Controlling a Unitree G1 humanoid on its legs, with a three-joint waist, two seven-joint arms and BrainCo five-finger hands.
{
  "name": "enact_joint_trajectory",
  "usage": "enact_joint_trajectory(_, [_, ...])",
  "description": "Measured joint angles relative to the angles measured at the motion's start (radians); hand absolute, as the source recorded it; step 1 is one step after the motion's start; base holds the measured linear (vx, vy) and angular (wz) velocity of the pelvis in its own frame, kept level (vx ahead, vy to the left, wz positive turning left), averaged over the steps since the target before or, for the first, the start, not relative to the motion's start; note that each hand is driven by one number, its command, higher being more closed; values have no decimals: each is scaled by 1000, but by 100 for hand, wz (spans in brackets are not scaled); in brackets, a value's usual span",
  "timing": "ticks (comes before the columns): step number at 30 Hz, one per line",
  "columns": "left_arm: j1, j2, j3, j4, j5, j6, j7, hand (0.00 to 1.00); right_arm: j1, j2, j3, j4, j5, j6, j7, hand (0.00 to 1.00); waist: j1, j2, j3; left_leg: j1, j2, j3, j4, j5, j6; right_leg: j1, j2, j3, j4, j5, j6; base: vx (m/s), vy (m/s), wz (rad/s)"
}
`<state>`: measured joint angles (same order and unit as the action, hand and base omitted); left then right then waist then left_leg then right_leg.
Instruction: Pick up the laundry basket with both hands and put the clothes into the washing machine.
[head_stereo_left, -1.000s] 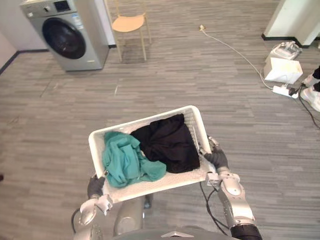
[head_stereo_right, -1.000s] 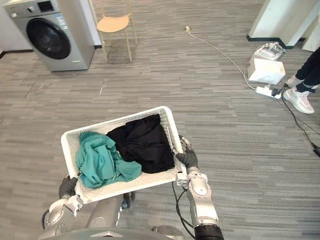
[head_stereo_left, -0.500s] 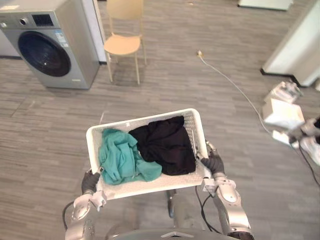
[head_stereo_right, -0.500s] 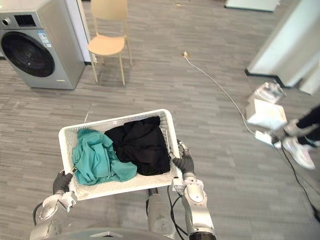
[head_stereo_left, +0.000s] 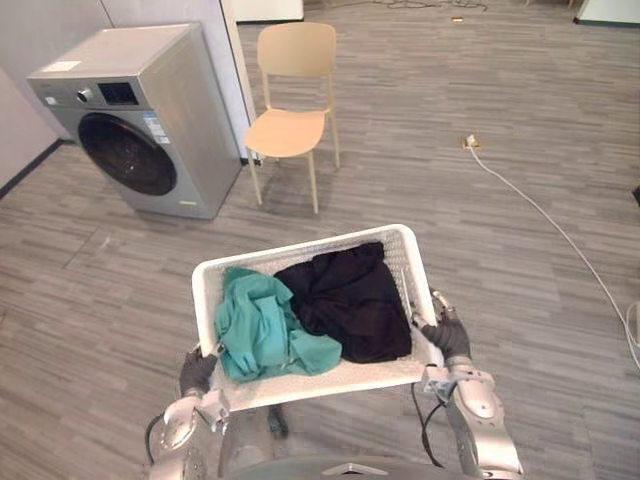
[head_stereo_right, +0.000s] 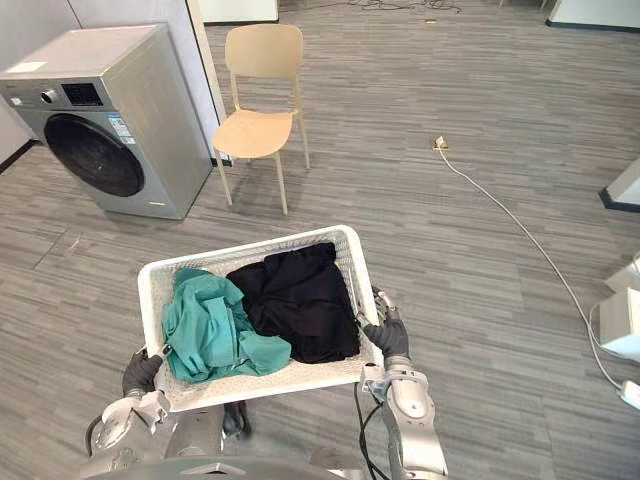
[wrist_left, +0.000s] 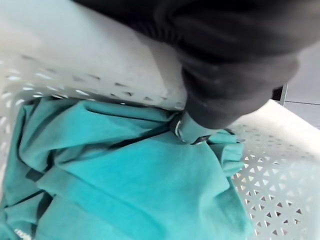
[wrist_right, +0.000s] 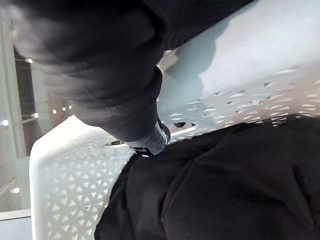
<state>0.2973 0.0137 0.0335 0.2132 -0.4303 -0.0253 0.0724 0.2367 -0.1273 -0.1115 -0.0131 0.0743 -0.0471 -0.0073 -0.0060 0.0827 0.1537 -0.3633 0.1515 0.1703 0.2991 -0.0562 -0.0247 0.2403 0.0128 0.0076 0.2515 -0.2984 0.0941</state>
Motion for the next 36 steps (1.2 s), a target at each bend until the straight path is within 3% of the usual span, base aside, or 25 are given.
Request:
enact_joint_trajectory(1, [1, 1, 0, 0, -1, 0, 0, 100, 2, 0, 0, 0, 0, 0, 0, 100, 3, 0, -3, 6, -8, -15, -3, 35, 5, 9, -5, 14, 21, -18, 12, 839, 338, -57])
enact_joint_trajectory(2, [0, 17, 2, 7, -8, 1, 0, 100, 2, 17, 0, 19, 0, 1, 2, 100, 5, -25, -30, 11, -42, -29, 48, 125, 24, -1, -39, 40, 91, -50, 24, 720, 289, -24])
enact_joint_trajectory(3, [-4, 39, 0, 12, -8, 4, 0, 100, 3, 40, -8, 41, -1, 2, 2, 100, -13, -70, -48, 1, -84, -24, 100, 73, 42, -53, -83, 44, 217, -40, 26, 864, 339, -5])
enact_joint_trajectory(4, [-11, 49, -6, 12, -8, 5, 0, 100, 3, 47, -12, 44, -1, 2, 2, 100, -18, -82, -50, -1, -98, -22, 131, 41, 48, -80, -93, 41, 293, -16, 26, 710, 238, 27])
enact_joint_trajectory(5, [-27, 62, -6, 13, -8, 7, 0, 100, -3, 66, -18, 65, -1, 1, 1, 100, -21, -113, -43, 29, -128, -17, 177, -38, 65, -163, -114, 27, 499, 110, 20, 548, 198, 20])
enact_joint_trajectory(6, [-28, 70, -6, 16, -8, 9, 1, 100, -7, 76, -22, 82, -1, 2, 0, 100, -23, -125, -35, 65, -145, -19, 174, -68, 71, -192, -125, 18, 594, 211, 18, 656, 234, 48])
enact_joint_trajectory(7, [-32, 89, -14, 29, -8, 16, 1, 100, -2, 92, -25, 109, -1, 2, 0, 100, -44, -125, -25, 135, -166, -40, 159, -106, 87, -245, -130, 23, 745, 413, 29, 486, 152, 47])
enact_joint_trajectory(8, [-33, 95, -17, 37, -8, 16, 2, 100, -3, 96, -21, 115, -1, 3, 0, 100, -46, -123, -22, 164, -169, -50, 152, -126, 94, -285, -118, 31, 829, 389, 25, 641, 142, 55])
enact_joint_trajectory(10, [-39, 120, -14, 39, 4, 17, 5, 100, 13, 119, -13, 112, -3, 4, 1, 100, -55, -96, -2, 307, -159, -88, 94, -174, 97, -459, -50, 11, 1034, 251, -16, 582, 65, 38])
enact_joint_trajectory(13, [-54, 130, -26, 18, 12, 16, 8, 100, 16, 128, -12, 84, -3, 4, -1, 100, -66, -79, 6, 433, -147, -94, -3, -189, 84, -632, -47, -64, 885, 161, -41, 455, 14, 28])
enact_joint_trajectory(15, [-56, 131, -36, -15, 12, 15, 10, 100, 24, 131, -18, 38, -2, 4, -11, 100, -71, -69, 10, 489, -134, -96, -37, -216, 72, -661, -67, -136, 574, 153, -50, 448, -42, 16])
enact_joint_trajectory(17, [-57, 125, -36, -49, 12, 13, 10, 100, 28, 130, -16, 0, 3, 4, -25, 100, -68, -75, 1, 577, -129, -84, -84, -276, 47, -604, -85, -243, 135, 212, -79, 646, -133, 4])
enact_joint_trajectory(18, [-55, 124, -35, -50, 12, 11, 10, 100, 28, 127, -12, -6, 3, 4, -26, 100, -68, -75, -4, 610, -130, -83, -98, -293, 41, -592, -84, -250, 94, 222, -87, 704, -165, -7])
enact_joint_trajectory(19, [-49, 105, -34, -46, 13, 10, 10, 100, 28, 116, -10, -7, 3, 5, -27, 100, -68, -75, -23, 659, -117, -84, -86, -314, 38, -586, -75, -250, 159, 268, -132, 489, -116, 5])
enact_joint_trajectory(20, [-48, 91, -35, -45, 21, 10, 10, 100, 29, 116, -15, -7, 2, 7, -28, 100, -72, -72, -30, 634, -102, -84, 15, -315, 40, -583, -71, -250, 204, 263, -160, 608, -181, 17])
enact_joint_trajectory(21, [-43, 64, -39, -46, 23, 10, 9, 100, 29, 96, -22, -14, 3, 7, -28, 100, -85, -36, -39, 538, -49, -85, 271, -294, 40, -547, -43, -278, 202, 209, -165, 615, -219, 26])
enact_joint_trajectory(22, [-42, 45, -35, -46, 22, 10, 9, 100, 30, 70, -22, -30, 8, 8, -28, 100, -90, -1, -33, 410, 12, -94, 563, -155, 17, -491, -4, -295, 181, 180, -173, 740, -256, 11])
enact_joint_trajectory(24, [-26, 31, -35, -46, 20, 7, 9, 100, 31, 58, -18, -42, 8, 8, -28, 100, -61, 16, -32, 267, 94, -81, 904, -8, -9, -405, 37, -279, 158, 145, -202, 676, -183, -36])
enact_joint_trajectory(25, [-20, 31, -34, -46, 20, 6, 9, 100, 35, 58, -15, -42, 8, 8, -28, 100, -54, 17, -32, 232, 118, -69, 976, -2, 3, -362, 51, -267, 138, 135, -205, 731, -171, -68])
enact_joint_trajectory(26, [5, 35, -27, -47, 19, -8, 6, 100, 43, 59, 3, -42, 8, 8, -34, 100, -40, 4, -25, 136, 166, -15, 1060, -29, 46, -224, 75, -216, 42, 113, -204, 806, -154, -85])
enact_joint_trajectory(28, [8, 34, -21, -45, 19, -21, 6, 100, 33, 53, 13, -40, 8, 8, -47, 100, -6, 5, -26, 38, 166, 29, 930, -81, 38, -162, 75, -144, -10, 102, -197, 692, -61, -105])
enact_joint_trajectory(31, [3, 35, 6, -20, 18, -25, 6, 100, -15, 39, 40, 13, 9, 11, -46, 100, 14, -6, -20, 2, 124, 20, 462, -106, 9, -113, 42, -61, -20, 78, -160, 502, 107, -100])
enact_joint_trajectory(33, [3, 28, 3, -3, 17, -25, 6, 100, -8, 27, 48, 18, 8, 14, -50, 100, 0, -15, -15, 37, 106, 8, 117, -53, -8, -50, 13, -25, -22, 46, -106, 589, 216, -45])
enact_joint_trajectory(34, [3, 21, -4, -1, 17, -25, 6, 100, -7, 5, 47, 28, 9, 11, -48, 100, -13, -10, -19, 59, 83, -64, -75, 6, -65, -10, 6, -6, -25, 17, -59, 631, 325, -37])
enact_joint_trajectory(36, [-1, 20, -17, 7, 17, -24, 6, 100, -6, -8, 42, 30, 13, 11, -48, 100, -18, 4, -28, 60, 82, -74, -128, 54, -76, 22, 6, 14, -29, -5, -23, 549, 371, -44])
